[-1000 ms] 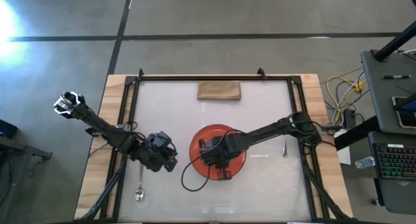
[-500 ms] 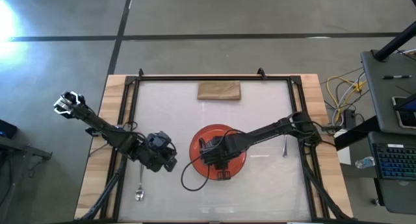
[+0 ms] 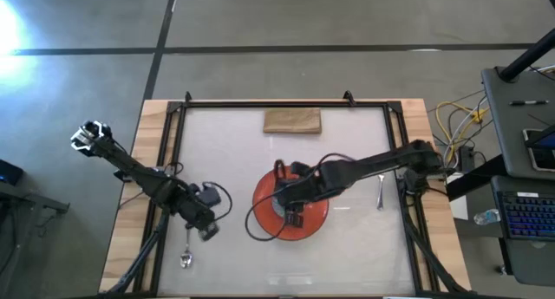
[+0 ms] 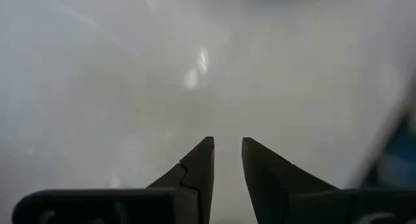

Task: Set table place
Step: Put the bowl on top of the orange plate, then put the spoon into the bowl

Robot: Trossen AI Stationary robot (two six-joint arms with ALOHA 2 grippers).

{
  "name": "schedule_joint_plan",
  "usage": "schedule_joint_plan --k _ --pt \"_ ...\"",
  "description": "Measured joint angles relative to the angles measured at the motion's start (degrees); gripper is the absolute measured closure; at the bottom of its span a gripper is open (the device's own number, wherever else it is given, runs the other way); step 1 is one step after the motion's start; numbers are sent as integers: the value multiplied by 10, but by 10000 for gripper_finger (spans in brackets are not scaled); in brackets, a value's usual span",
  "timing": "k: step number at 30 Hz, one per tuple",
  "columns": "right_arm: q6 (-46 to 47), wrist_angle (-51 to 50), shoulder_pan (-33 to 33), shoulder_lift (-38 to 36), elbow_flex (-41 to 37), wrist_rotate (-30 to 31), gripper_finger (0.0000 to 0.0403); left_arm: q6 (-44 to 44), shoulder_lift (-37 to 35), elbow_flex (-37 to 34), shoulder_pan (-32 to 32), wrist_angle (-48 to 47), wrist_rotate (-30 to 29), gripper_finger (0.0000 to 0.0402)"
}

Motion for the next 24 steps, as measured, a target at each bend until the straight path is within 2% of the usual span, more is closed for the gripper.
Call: schedule_joint_plan --k 3,6,8,12,16,18,21,24 --pt "25 -1 0 -31 0 27 301 143 9 24 -1 -43 128 336" --pt "42 -4 0 -49 0 47 304 208 22 40 -10 -76 162 336" --pt "57 -13 0 -54 0 53 306 279 33 41 -23 -73 181 336" --pt "82 -29 2 -54 -1 54 307 427 61 31 -69 -75 256 336" --pt "104 -51 11 -50 -6 54 308 532 93 27 -126 -84 234 336" --pt "115 -52 15 -49 -11 54 310 596 108 26 -148 -92 189 336" --pt "131 -56 19 -48 -16 54 309 648 128 21 -170 -98 82 336" --pt "146 -57 24 -49 -19 54 308 683 149 15 -171 -96 53 336"
